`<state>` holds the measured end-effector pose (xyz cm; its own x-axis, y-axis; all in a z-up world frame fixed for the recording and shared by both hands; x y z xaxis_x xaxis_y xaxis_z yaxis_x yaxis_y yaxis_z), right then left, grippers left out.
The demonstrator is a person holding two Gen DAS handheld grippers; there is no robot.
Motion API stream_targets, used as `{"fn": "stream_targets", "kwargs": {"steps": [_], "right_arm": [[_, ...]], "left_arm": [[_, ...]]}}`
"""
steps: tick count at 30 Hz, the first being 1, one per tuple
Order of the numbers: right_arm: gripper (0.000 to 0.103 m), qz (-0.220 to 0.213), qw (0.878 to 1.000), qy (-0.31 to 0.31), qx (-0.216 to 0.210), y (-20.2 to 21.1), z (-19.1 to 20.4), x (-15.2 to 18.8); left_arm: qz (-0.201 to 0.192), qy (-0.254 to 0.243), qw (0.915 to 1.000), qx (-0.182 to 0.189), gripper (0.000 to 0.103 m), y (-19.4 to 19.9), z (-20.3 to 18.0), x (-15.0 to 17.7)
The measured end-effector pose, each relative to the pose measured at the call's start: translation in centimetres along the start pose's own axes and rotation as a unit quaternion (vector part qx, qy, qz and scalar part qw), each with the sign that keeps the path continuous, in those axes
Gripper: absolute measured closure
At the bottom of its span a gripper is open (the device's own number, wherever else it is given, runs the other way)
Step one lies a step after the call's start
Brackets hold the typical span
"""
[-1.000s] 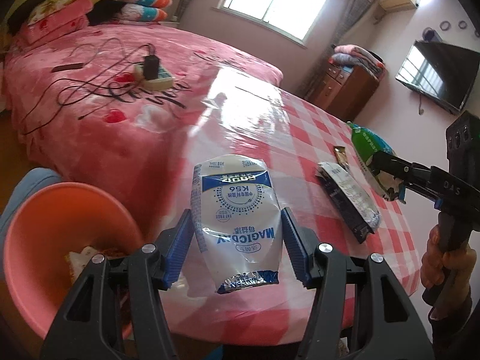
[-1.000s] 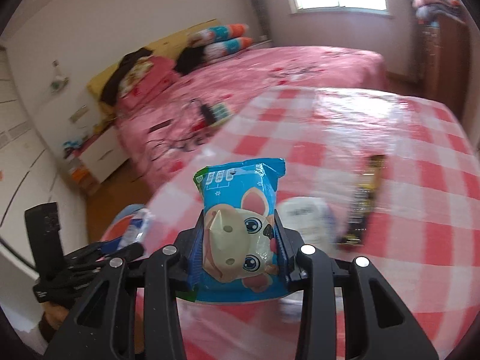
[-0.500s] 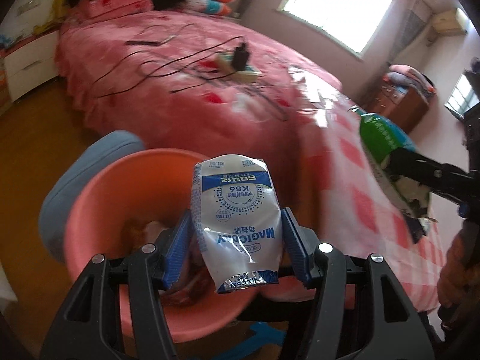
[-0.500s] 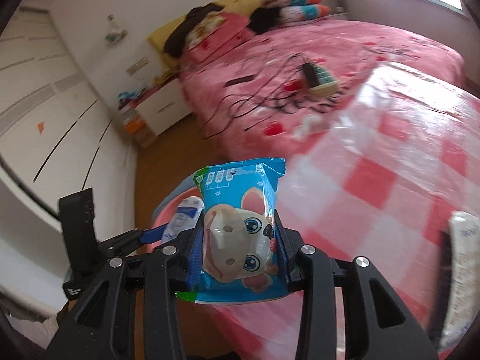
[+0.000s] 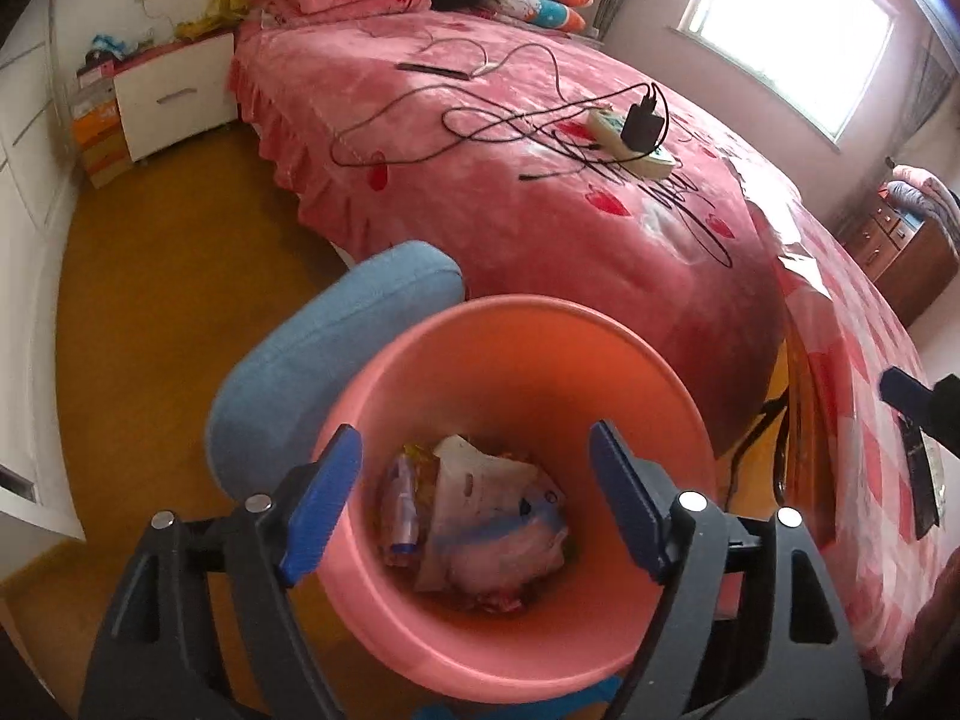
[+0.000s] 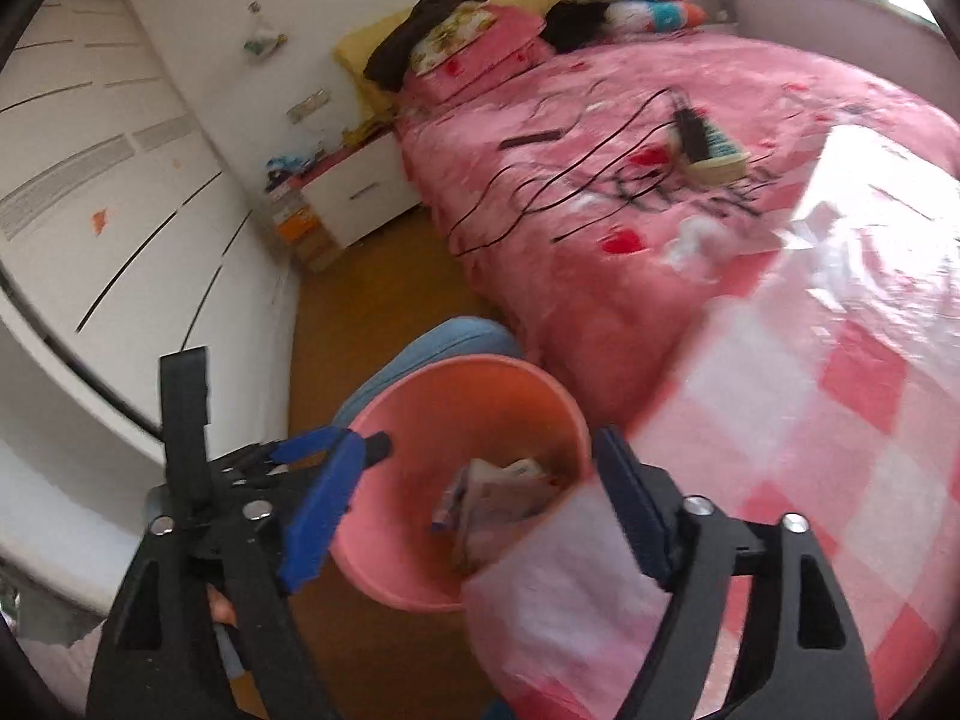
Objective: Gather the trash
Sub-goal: 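Move both tools back to the table toward the white printed pack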
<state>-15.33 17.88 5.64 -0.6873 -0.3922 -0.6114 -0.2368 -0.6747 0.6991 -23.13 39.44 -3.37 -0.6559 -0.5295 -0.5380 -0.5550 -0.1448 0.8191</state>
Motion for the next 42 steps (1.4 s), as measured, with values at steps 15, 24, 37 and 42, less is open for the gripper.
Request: {"fn": "stream_targets", "kwargs": {"steps": [15, 24, 37, 42], "right_arm": [[0.014, -0.080, 0.993, -0.017, 0.079, 5.9, -5.1, 4.4], [0.014, -0.109, 0.988, -0.041, 0.104, 8.7, -8.2, 5.9], [0.014, -0.149, 0.974, -0.069, 0.156, 13.5, -12.0, 7.7], [0.014, -0.157, 0.968, -0.087, 0.174, 14.7, -13.7, 8.3]], "left_arm": [[-0.013, -0.070, 0.9971, 0.027, 0.023, 2.0, -6.5, 0.6], [-0.013, -0.113, 0.9925, 0.046, 0.023, 3.0, -11.9, 1.0], [0.000, -0.149, 0.9869, 0.062, 0.023, 3.9, -17.8, 2.4], [0.005, -0.166, 0.9839, 0.066, 0.023, 4.2, -20.2, 3.1]]}}
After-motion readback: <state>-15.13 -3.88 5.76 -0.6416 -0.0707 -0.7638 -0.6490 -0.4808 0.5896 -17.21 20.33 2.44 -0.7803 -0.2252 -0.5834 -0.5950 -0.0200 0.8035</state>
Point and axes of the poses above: each gripper's, at about its wrist camera, not at the fingertips, and y roughly against the way its jaws point, z to its left, x to its underside, the point moved 1 cm from there along -y, roughly the way its jaws point, and after that the axes turned 2 degrees about z, right-handed, at the moved point
